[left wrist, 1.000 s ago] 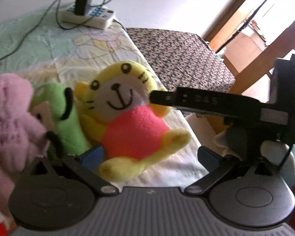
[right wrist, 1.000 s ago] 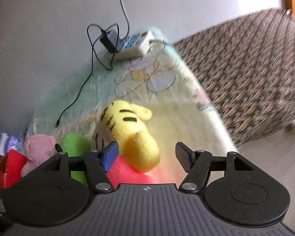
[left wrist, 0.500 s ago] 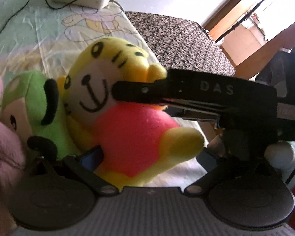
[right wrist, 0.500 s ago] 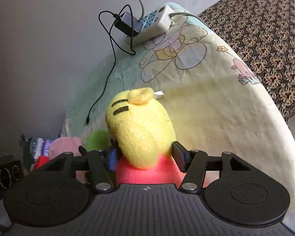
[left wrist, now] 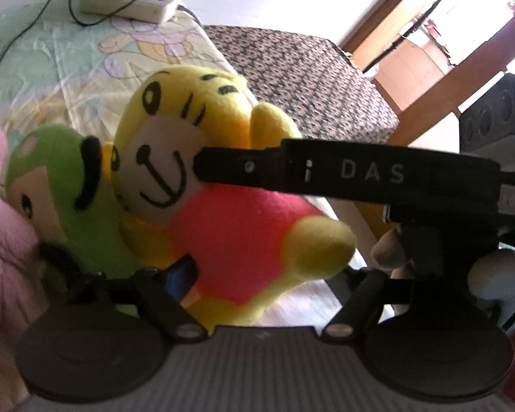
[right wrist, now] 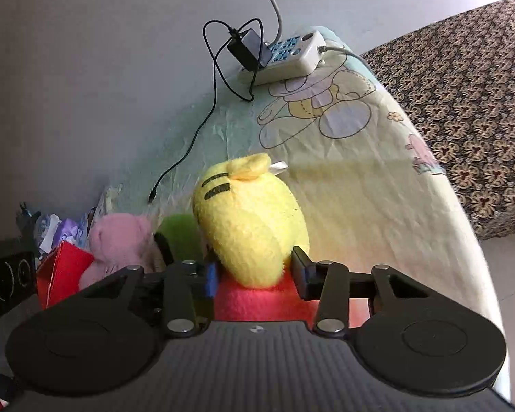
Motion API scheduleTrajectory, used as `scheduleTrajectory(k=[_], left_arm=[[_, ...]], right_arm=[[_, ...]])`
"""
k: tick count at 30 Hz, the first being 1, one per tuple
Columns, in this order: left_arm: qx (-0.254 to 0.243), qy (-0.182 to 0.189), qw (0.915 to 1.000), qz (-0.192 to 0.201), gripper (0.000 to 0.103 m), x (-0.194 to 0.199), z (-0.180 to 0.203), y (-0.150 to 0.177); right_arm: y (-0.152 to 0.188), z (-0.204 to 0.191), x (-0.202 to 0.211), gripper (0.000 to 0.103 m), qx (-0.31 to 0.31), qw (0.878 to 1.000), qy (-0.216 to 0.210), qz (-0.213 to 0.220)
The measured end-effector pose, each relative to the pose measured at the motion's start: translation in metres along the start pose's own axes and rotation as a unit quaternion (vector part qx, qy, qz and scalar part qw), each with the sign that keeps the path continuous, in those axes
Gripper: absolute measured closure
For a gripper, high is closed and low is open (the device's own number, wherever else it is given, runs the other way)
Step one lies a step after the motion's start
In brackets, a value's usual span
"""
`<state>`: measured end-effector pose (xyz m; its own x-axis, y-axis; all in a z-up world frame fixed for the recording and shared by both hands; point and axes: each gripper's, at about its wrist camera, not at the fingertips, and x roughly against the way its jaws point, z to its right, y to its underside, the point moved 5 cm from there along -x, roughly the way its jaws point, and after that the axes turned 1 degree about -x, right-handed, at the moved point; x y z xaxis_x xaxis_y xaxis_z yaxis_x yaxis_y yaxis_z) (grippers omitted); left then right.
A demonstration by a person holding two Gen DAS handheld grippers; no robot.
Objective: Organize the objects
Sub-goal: 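Carry the tiger plush with the right gripper over the red box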
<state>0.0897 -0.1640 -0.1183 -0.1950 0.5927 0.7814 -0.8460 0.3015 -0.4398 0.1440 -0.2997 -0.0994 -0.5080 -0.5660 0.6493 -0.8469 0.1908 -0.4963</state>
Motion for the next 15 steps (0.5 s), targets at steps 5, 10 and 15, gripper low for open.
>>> scheduleTrajectory(k=[5, 10, 15], left_arm=[[-0.057, -0.002, 0.9983, 0.009, 0.029, 0.015, 0.027, 0.009], [-0.094, -0.006, 0.9952, 0.026, 0.029, 0.034, 0.044, 0.022], [-0.106, -0.016, 0.9927, 0.054, 0.029, 0.062, 0.053, 0.035]], right_arm=[[0.007, 0.006, 0.029, 0.059, -0.023, 0.999, -0.009, 0.021], [0.015, -0.004, 0.053, 0.059, -0.016, 0.999, -0.024, 0.038], [0.02, -0.027, 0.07, 0.059, 0.008, 0.998, -0.049, 0.05]])
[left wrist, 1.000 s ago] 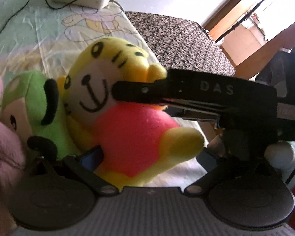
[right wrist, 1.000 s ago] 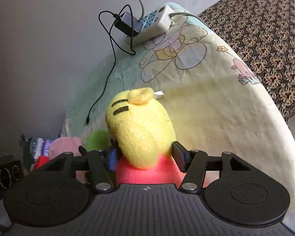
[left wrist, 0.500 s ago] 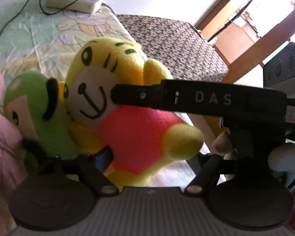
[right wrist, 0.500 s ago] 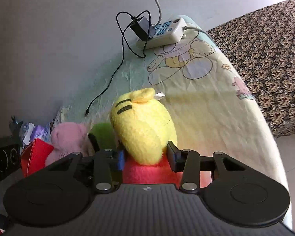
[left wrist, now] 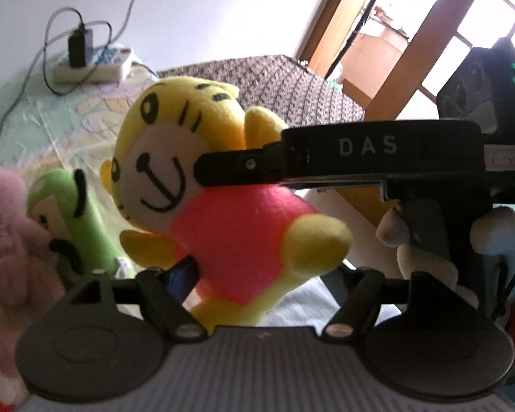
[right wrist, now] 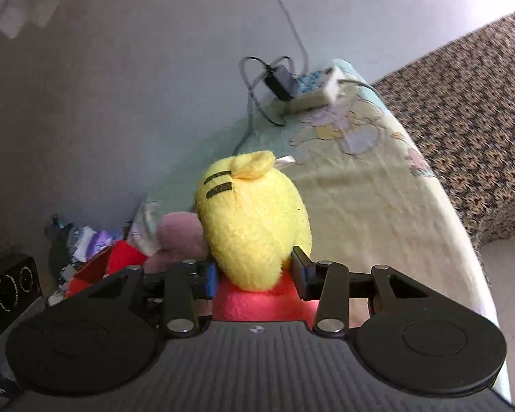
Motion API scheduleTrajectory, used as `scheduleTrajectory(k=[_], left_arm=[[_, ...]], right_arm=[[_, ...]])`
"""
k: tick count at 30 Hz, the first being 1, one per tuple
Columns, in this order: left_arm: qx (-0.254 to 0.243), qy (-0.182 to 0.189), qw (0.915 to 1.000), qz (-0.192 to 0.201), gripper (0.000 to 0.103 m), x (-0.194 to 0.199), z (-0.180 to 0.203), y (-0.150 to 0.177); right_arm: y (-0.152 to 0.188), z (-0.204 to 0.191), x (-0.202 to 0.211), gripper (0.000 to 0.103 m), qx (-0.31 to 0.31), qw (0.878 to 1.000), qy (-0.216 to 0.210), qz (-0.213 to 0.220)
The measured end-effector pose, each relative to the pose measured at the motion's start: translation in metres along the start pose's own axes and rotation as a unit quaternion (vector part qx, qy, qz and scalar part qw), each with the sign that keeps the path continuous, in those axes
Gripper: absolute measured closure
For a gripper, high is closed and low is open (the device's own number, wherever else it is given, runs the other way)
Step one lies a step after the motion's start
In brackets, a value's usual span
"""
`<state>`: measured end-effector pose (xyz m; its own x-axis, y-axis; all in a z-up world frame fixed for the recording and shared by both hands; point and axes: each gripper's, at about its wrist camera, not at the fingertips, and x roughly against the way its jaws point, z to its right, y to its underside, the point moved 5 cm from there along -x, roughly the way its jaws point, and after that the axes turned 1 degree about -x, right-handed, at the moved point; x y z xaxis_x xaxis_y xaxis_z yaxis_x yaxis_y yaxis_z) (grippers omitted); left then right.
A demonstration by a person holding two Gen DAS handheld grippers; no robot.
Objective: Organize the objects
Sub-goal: 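Carry the tiger plush with the right gripper over the red box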
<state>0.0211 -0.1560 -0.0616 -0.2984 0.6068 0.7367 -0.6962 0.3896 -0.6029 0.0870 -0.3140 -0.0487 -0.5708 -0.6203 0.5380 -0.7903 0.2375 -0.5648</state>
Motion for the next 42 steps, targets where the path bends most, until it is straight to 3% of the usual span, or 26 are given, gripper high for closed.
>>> scheduleTrajectory(k=[8, 20, 31, 42], left_arm=[[0.0, -0.035, 0.9979, 0.055, 0.029, 0.06, 0.007, 0.016], [0.025, -0.083, 0.9904, 0.107, 0.029, 0.141, -0.023, 0.062], [0.033, -0.105, 0.9844, 0.137, 0.029, 0.216, -0.084, 0.09], [0.048, -0.118, 0.9851, 0.115, 0.027, 0.232, -0.159, 0.111]], right_arm=[[0.01, -0.046, 0.013, 0.059, 0.035, 0.997, -0.06, 0.025], [0.035, -0.126, -0.008, 0.059, 0.073, 0.99, -0.118, 0.008], [0.059, -0.208, -0.054, 0.059, 0.053, 0.991, -0.124, 0.02], [0.083, -0.248, -0.121, 0.06, 0.05, 0.996, -0.06, 0.04]])
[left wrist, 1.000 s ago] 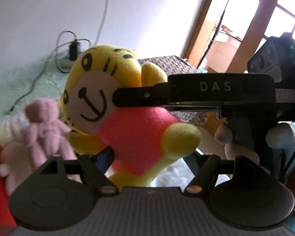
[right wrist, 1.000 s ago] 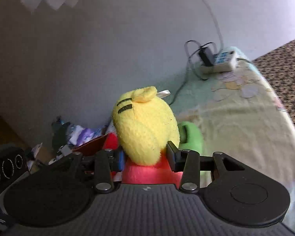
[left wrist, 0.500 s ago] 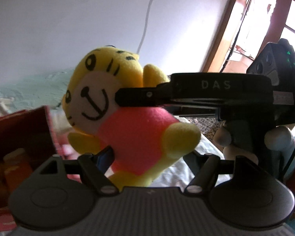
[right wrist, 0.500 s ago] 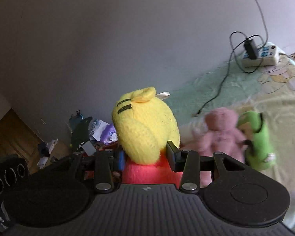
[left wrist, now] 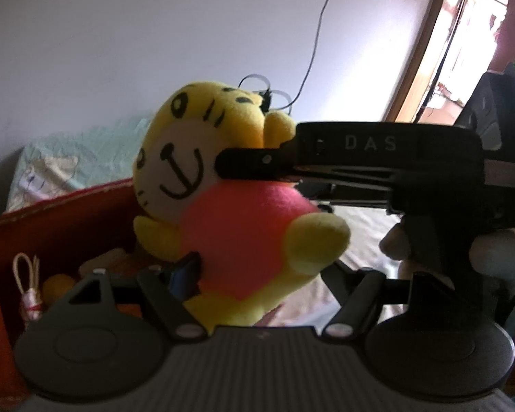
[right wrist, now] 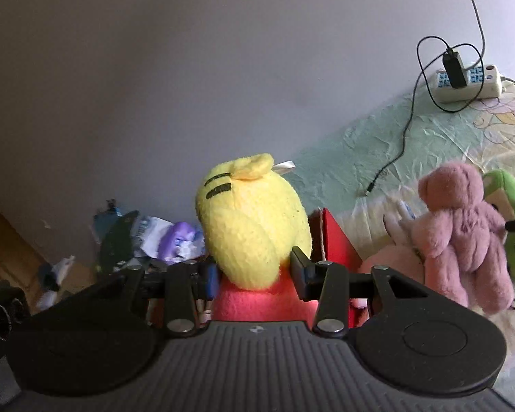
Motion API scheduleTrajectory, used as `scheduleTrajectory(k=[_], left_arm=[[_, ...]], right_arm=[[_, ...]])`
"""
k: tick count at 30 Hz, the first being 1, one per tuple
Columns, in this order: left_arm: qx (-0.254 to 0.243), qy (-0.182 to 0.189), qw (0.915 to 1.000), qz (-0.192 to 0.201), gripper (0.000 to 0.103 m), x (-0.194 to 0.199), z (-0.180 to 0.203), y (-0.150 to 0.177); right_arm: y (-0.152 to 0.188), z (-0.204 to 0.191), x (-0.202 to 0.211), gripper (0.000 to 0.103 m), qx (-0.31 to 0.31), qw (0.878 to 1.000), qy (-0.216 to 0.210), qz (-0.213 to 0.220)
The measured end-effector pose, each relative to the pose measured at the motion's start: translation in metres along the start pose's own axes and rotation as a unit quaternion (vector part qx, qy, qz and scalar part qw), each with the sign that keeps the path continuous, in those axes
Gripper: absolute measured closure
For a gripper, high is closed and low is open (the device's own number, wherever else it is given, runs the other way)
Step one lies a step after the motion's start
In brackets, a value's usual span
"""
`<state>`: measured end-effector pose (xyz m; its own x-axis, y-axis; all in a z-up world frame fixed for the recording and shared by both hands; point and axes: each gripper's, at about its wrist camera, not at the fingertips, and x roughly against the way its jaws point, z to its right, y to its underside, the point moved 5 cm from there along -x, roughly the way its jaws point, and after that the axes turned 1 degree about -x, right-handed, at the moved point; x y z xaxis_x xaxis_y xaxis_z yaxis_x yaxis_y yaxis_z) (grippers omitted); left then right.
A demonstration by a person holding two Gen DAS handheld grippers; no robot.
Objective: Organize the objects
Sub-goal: 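Carry the tiger plush with the right gripper over the red box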
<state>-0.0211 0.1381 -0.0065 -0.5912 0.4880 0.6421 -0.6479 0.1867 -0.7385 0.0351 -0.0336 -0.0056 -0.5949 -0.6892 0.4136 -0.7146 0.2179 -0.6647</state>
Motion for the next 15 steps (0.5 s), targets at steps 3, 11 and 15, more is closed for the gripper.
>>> scheduleTrajectory(k=[3, 11, 15], left_arm=[[0.005, -0.005, 0.9997, -0.021, 0.028, -0.015, -0.015, 0.004], [0.018, 0.025, 0.9986, -0.043, 0.024, -0.031, -0.036, 0.01], [0.02, 0.032, 0.9982, -0.048, 0.024, -0.034, -0.038, 0.012]], right_arm=[[0.009, -0.003, -0.019, 0.06, 0.012, 0.999, 0.03, -0.006], [0.021, -0.012, -0.035, 0.06, 0.027, 0.996, 0.069, -0.038], [0.03, -0.01, -0.045, 0.06, 0.03, 0.994, 0.09, -0.05]])
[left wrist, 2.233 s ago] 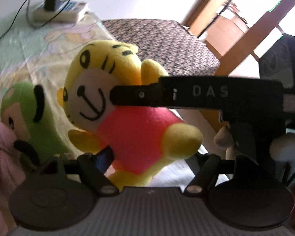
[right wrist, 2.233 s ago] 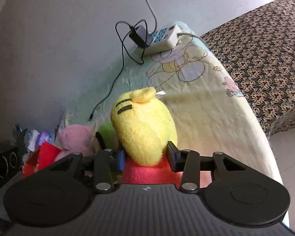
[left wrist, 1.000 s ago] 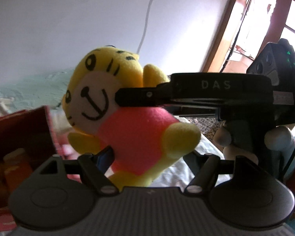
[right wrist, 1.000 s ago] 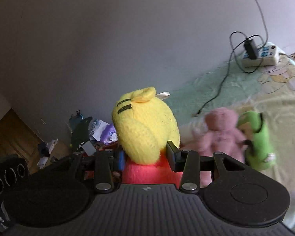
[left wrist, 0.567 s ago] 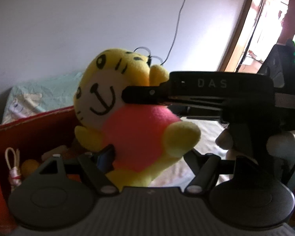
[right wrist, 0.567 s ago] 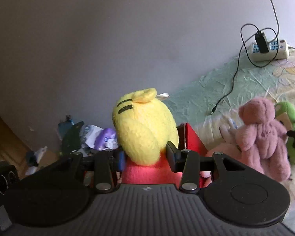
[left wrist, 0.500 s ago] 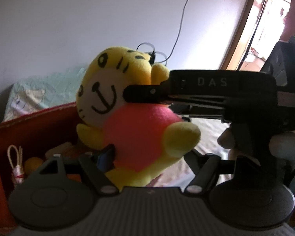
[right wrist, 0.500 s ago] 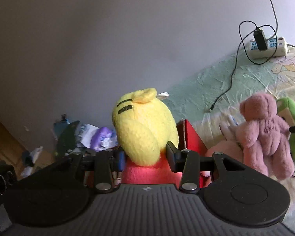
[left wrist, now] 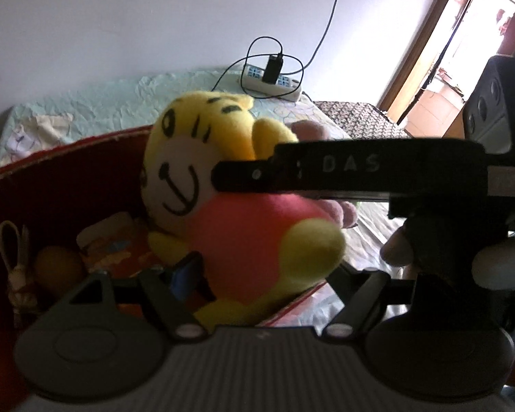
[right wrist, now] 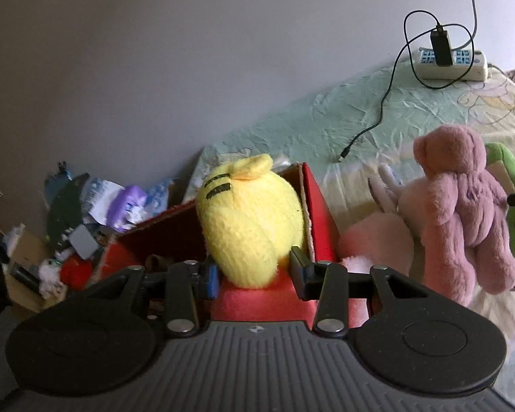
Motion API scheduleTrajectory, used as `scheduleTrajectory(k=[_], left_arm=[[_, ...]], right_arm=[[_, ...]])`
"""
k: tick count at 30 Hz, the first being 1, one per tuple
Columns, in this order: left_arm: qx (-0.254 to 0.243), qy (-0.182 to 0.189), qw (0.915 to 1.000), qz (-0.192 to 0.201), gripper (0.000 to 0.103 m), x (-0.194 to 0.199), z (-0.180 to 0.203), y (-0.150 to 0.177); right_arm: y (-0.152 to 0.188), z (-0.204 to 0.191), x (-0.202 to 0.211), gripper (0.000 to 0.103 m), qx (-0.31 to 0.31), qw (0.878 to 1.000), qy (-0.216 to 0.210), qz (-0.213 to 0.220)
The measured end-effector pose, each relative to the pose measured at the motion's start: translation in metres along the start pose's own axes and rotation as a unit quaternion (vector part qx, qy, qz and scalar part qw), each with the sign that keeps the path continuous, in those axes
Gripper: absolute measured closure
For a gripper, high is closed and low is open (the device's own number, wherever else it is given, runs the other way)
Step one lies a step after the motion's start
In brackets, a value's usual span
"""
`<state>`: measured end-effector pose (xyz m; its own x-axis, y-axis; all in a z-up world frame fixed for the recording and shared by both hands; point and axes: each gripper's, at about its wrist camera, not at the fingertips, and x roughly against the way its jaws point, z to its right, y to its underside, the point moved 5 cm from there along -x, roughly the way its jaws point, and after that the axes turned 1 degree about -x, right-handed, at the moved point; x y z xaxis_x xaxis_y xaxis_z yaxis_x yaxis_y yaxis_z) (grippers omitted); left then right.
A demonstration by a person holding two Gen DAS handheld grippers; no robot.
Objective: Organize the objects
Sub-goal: 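Carry the tiger plush with the right gripper over the red box, then lower the tiger plush into the red box and open the right gripper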
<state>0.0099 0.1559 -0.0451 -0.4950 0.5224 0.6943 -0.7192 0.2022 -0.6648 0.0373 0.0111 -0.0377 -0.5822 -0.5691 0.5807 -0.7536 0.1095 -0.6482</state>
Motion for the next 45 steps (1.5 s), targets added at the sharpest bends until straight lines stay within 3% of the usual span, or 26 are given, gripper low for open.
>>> scheduleTrajectory(k=[5, 15, 20, 21, 23, 25, 35, 45], left_arm=[[0.008, -0.015, 0.9998, -0.014, 0.023, -0.006, -0.01, 0.006], [0.014, -0.01, 0.9996, -0.023, 0.016, -0.015, -0.016, 0.009], [0.025, -0.006, 0.9993, -0.028, 0.014, -0.021, -0.019, 0.008], [0.025, -0.005, 0.9993, -0.028, 0.014, -0.022, -0.019, 0.008], [0.025, -0.006, 0.9992, -0.029, 0.013, -0.023, -0.019, 0.007], [0.023, -0.007, 0.9992, -0.031, 0.012, -0.024, -0.019, 0.005], [0.026, -0.014, 0.9987, -0.042, 0.01, -0.03, -0.02, 0.004], [0.029, -0.025, 0.9978, -0.054, 0.01, -0.033, -0.02, 0.004]], right_arm=[[0.003, 0.002, -0.009, 0.061, 0.006, 1.0, 0.012, 0.009], [0.002, -0.002, -0.005, 0.056, 0.035, 0.999, 0.015, 0.018], [0.0, -0.005, 0.011, 0.055, 0.041, 0.998, 0.023, 0.053], [-0.001, -0.006, 0.014, 0.057, 0.043, 0.997, 0.026, 0.059], [-0.002, -0.005, 0.016, 0.07, 0.042, 0.997, 0.02, 0.065], [-0.002, -0.003, 0.014, 0.073, 0.035, 0.997, 0.013, 0.062], [0.009, 0.001, -0.001, 0.076, 0.052, 0.997, 0.037, 0.037], [0.013, 0.004, -0.001, 0.078, 0.039, 0.998, 0.026, 0.044]])
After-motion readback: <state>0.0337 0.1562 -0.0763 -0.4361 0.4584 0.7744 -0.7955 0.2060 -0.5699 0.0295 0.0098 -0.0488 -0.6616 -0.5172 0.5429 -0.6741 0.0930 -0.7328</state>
